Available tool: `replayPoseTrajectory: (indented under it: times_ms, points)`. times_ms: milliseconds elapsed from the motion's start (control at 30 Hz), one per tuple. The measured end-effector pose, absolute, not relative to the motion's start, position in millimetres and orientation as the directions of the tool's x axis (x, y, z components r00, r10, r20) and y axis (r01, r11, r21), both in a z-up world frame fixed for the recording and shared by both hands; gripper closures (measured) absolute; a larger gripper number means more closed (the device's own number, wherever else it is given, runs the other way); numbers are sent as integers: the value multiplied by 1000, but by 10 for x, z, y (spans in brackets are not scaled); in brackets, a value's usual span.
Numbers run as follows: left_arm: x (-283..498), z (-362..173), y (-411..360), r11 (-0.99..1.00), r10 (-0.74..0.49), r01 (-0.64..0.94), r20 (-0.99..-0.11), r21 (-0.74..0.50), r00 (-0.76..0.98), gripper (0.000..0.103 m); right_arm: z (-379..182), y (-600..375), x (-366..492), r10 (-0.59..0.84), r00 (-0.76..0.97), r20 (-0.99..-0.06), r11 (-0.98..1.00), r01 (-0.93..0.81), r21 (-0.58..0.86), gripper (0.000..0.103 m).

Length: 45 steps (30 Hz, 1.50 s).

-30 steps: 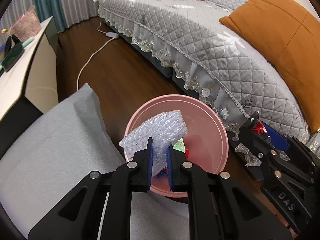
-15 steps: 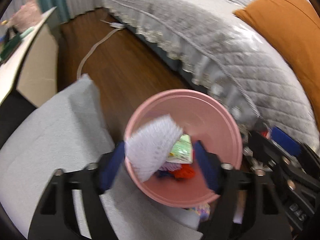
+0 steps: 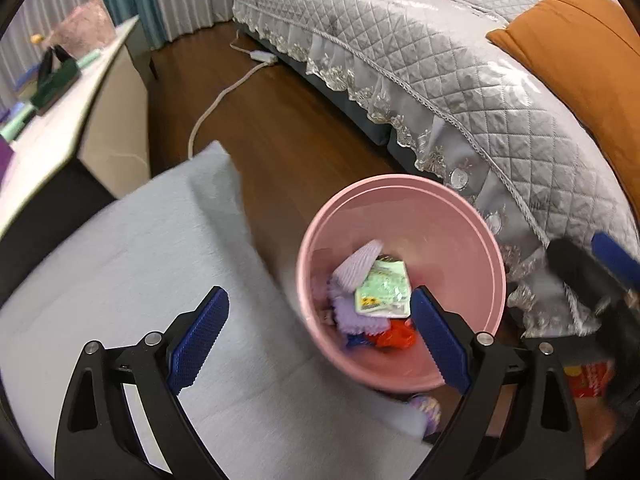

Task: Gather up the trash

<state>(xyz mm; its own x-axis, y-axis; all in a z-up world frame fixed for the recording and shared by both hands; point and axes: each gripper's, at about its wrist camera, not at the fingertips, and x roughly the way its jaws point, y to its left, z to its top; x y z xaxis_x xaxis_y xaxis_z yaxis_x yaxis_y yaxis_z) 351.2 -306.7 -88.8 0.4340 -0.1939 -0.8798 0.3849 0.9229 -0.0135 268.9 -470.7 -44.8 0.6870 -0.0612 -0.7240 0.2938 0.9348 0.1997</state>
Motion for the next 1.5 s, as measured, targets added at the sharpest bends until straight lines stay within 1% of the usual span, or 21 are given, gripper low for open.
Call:
replayPoseTrajectory:
  times_ms: [100, 167, 300, 333, 400, 433, 500, 567, 833, 1067, 1500]
  points:
    - [3155, -636, -2766, 924, -185, 382, -847, 24, 499, 14, -295, -4537, 2466, -17, 705, -709, 935, 262, 238, 5]
    - [2937, -497, -2572, 925, -179, 378, -823, 46, 539, 14, -181, -4347, 2321, 14, 704, -710, 946, 221, 237, 5]
    - [2467, -235, -2182, 914, -144, 385, -785, 128, 603, 13, 1, -3964, 1856, 47, 720, -692, 957, 167, 239, 5]
    - [2317, -178, -2062, 917, -118, 368, -776, 155, 619, 13, 20, -3876, 1723, 61, 719, -693, 956, 157, 247, 5]
    - [2104, -118, -1884, 926, -89, 337, -770, 170, 632, 12, 47, -3686, 1445, 76, 710, -701, 957, 145, 251, 5]
    - [1942, -96, -1756, 934, -76, 317, -773, 167, 629, 12, 52, -3604, 1313, 74, 707, -703, 958, 144, 246, 5]
    - [1707, -87, -1583, 943, -88, 305, -783, 134, 616, 12, 53, -3417, 1029, 70, 706, -705, 964, 134, 229, 5]
    - [1501, -101, -1461, 949, -88, 291, -785, 121, 613, 12, 36, -3224, 759, 45, 706, -706, 977, 115, 177, 5]
    - [875, -95, -1175, 969, -81, 228, -759, 91, 646, 12, 131, -2954, 207, 21, 722, -691, 991, 76, 109, 5]
    - [656, -26, -1082, 975, -73, 204, -745, 86, 663, 12, 143, -2903, 21, 35, 714, -700, 991, 68, 119, 5]
    - [445, 16, -1124, 971, -89, 222, -735, 85, 672, 12, 234, -2823, -131, 41, 734, -678, 993, 44, 107, 5]
